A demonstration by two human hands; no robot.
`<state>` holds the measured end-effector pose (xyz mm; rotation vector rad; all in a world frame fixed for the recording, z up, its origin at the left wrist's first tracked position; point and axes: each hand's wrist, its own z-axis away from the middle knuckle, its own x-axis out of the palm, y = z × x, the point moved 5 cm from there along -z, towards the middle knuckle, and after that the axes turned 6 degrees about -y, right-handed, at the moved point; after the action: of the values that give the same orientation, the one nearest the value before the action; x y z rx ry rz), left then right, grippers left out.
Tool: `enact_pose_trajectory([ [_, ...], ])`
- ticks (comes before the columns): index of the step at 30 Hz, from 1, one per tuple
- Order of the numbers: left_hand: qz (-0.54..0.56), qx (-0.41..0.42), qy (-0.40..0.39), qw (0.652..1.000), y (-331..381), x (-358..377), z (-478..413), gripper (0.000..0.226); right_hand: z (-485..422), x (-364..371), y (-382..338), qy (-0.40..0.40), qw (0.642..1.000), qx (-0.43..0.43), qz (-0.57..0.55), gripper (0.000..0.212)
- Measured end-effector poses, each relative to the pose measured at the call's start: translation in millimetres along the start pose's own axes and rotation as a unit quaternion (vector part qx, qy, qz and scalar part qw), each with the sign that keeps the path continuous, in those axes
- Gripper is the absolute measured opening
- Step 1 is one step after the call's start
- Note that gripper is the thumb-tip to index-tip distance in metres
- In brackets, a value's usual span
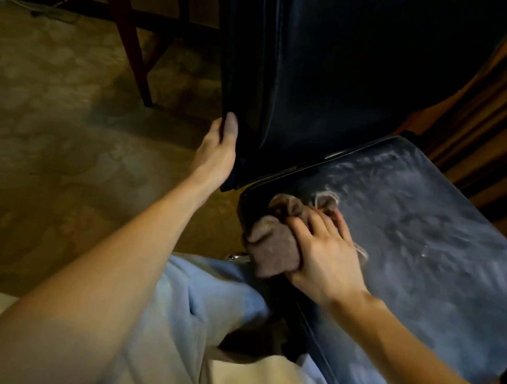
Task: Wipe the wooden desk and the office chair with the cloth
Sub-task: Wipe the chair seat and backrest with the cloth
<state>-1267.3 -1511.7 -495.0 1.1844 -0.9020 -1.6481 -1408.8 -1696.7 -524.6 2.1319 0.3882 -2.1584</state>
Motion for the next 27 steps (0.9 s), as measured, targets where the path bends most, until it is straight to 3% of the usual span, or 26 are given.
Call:
enact_pose_trajectory([
  [8,0.012,0.022,0.028,0.999,-8,11,-20,0.062,-108,42,-8,-0.127,0.991,0.031,-0.032,0.088],
  [13,0.051,0.001,0.018,0.999,-12,18,-22,0.059,-111,34,-8,-0.133,0.990,0.034,0.018,0.081],
  [17,0.027,0.054,0.036,0.997,-9,14,-21,0.052,-102,30,-20,-0.142,0.988,0.019,0.052,0.082],
  [21,-0.027,0.084,0.055,0.995,-11,8,-12,0.052,-100,34,-42,-0.098,0.989,-0.039,0.101,0.061],
  [23,-0.043,0.092,0.062,0.993,-9,4,-8,0.052,-97,46,-63,-0.104,0.975,-0.100,0.168,0.052],
  [27,-0.097,0.098,0.044,0.990,-5,-6,-6,0.051,-78,76,-89,-0.229,0.899,-0.171,0.332,0.050],
])
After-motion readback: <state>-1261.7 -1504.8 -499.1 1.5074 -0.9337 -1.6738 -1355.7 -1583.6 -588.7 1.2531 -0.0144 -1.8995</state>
